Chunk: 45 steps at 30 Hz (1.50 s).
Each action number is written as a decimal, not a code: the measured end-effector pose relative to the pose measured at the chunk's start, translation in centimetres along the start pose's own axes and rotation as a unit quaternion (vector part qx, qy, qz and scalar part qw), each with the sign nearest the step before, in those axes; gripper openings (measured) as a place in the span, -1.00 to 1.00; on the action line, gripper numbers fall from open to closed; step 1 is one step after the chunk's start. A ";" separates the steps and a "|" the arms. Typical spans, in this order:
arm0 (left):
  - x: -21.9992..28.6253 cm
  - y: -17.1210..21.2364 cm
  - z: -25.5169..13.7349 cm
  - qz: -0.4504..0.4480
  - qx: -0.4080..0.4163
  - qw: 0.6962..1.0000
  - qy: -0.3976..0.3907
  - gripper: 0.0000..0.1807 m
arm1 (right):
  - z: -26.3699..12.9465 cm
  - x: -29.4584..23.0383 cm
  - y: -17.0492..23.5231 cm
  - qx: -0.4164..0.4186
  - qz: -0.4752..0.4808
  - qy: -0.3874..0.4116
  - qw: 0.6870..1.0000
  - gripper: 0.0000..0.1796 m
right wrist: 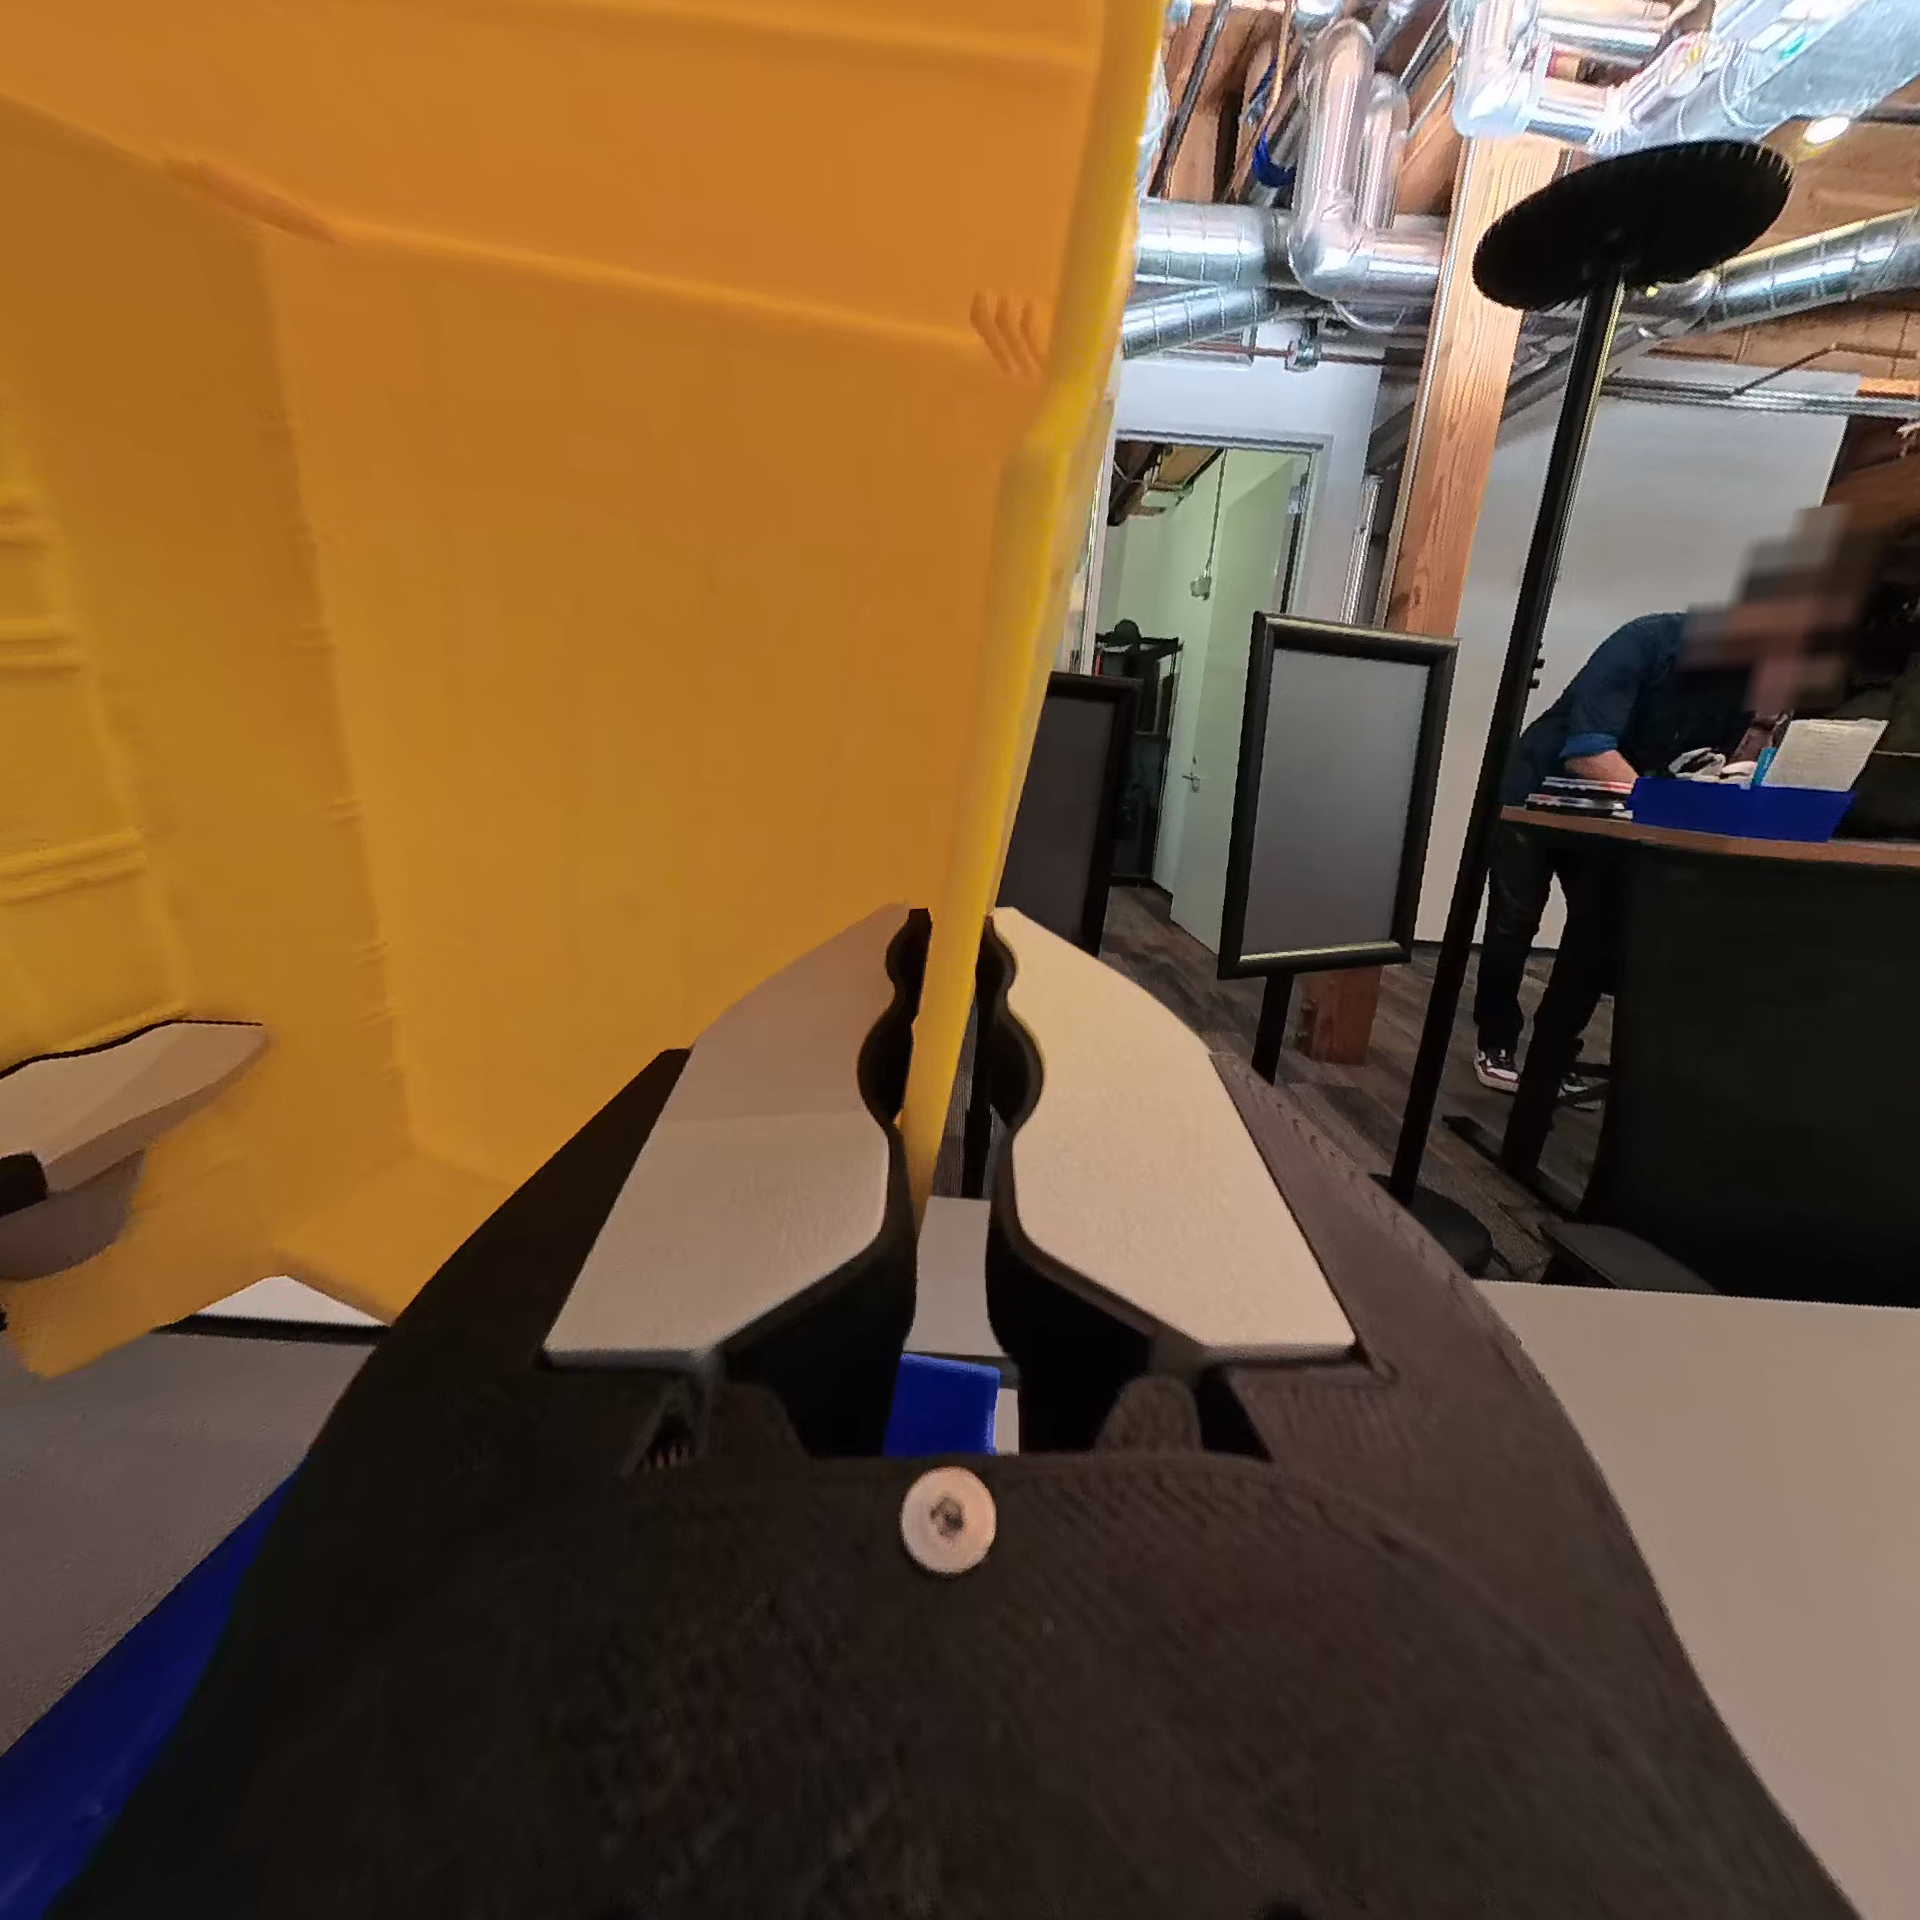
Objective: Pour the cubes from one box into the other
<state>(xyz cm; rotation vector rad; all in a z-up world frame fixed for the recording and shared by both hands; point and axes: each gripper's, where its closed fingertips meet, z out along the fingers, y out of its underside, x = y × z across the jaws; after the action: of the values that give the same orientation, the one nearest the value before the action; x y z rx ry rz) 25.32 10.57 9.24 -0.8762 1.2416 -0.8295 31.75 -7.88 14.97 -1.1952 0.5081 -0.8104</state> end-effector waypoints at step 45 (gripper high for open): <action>4.9 9.3 -4.3 -0.360 -0.362 0.803 0.308 -0.17 | -9.8 22.6 18.7 -0.776 0.035 0.059 0.627 -0.93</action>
<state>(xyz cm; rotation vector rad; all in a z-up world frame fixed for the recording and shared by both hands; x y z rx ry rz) 22.20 9.80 -1.69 -1.8775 1.8867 -1.3371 43.99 -28.70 -4.35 -2.6770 1.5100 -0.1785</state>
